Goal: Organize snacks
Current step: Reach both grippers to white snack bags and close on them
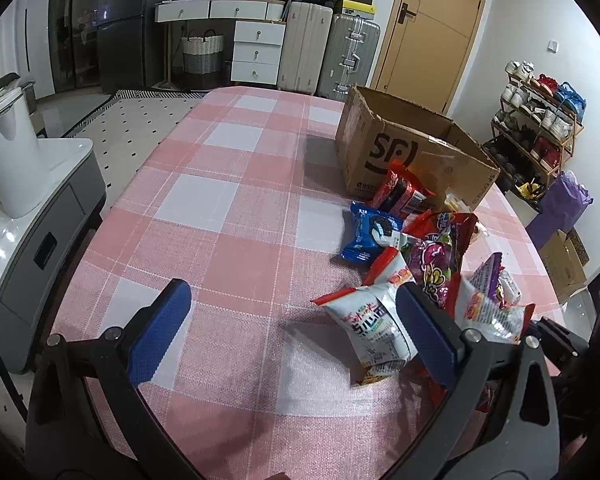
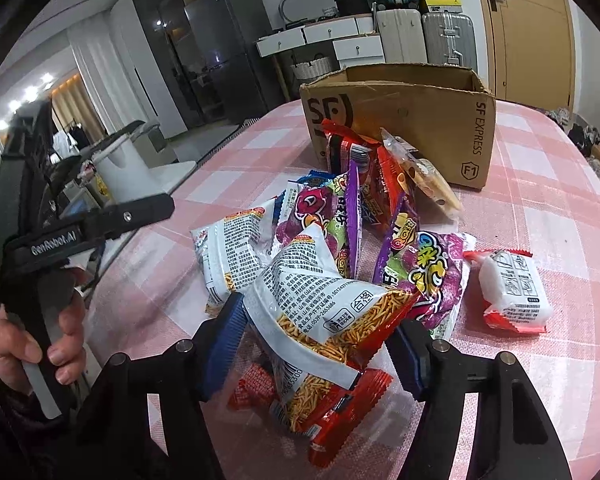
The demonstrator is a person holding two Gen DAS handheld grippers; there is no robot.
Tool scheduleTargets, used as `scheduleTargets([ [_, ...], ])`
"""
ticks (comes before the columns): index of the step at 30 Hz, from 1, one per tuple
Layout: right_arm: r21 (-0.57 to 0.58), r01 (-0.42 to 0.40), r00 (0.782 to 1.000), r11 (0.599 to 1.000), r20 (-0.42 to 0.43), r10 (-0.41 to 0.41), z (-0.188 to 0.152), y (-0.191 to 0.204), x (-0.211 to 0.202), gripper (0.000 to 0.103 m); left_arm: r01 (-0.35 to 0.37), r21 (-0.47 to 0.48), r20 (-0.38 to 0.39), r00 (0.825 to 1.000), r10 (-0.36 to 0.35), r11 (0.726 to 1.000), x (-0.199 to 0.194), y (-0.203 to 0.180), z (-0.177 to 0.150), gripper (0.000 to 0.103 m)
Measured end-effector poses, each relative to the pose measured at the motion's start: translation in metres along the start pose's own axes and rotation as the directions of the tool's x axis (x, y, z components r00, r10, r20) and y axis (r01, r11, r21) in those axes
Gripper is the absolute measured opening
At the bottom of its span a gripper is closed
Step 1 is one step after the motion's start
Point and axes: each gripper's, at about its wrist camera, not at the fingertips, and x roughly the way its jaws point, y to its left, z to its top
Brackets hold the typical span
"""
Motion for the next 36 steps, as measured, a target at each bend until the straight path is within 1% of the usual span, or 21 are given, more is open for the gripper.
scheduleTargets([
  [7, 0.044, -0.048, 0.998, 0.998, 0.045, 0.046, 0.000, -0.010, -0.015, 0.067, -0.009, 0.015, -0.021, 1.000, 0.009, 1.000, 0.000, -0.002, -0.004, 0.102],
  [16, 0.066, -0.109, 0.987, 0.992, 0.126, 0.100, 0.001, -0.016, -0.041, 0.067, 0.020, 0.015, -0.076, 0.997, -0.018, 1.000, 0.009, -0.006, -0.011, 0.102],
  [20, 0.077, -0.111, 0.983, 0.991, 0.156, 0.098, 0.000, -0.021, -0.051, 0.067, 0.041, 0.020, -0.105, 0.994, -0.039, 0.999, 0.016, -0.013, -0.014, 0.102],
  [22, 0.083, -0.113, 0.981, 0.990, 0.166, 0.098, 0.000, -0.023, -0.055, 0.067, 0.067, 0.021, -0.124, 0.990, -0.064, 0.998, 0.021, -0.016, -0.015, 0.102],
  [25, 0.085, -0.110, 0.980, 0.990, 0.176, 0.094, -0.002, -0.026, -0.061, 0.067, 0.109, -0.005, -0.157, 0.982, -0.108, 0.994, 0.029, -0.018, -0.016, 0.102],
  [27, 0.088, -0.109, 0.980, 0.990, 0.178, 0.092, -0.004, -0.027, -0.062, 0.067, 0.123, -0.026, -0.174, 0.977, -0.126, 0.992, 0.034, -0.019, -0.015, 0.102],
  [32, 0.101, -0.112, 0.979, 0.989, 0.184, 0.092, -0.007, -0.034, -0.063, 0.067, 0.131, -0.037, -0.173, 0.976, -0.136, 0.991, 0.042, -0.022, -0.015, 0.102],
  [34, 0.109, -0.116, 0.978, 0.987, 0.186, 0.094, -0.008, -0.035, -0.065, 0.067, 0.121, -0.042, -0.176, 0.976, -0.126, 0.992, 0.045, -0.022, -0.015, 0.102],
  [36, 0.103, -0.119, 0.977, 0.988, 0.192, 0.098, -0.009, -0.035, -0.068, 0.067, 0.094, -0.050, -0.188, 0.977, -0.102, 0.994, 0.050, -0.023, -0.014, 0.102],
])
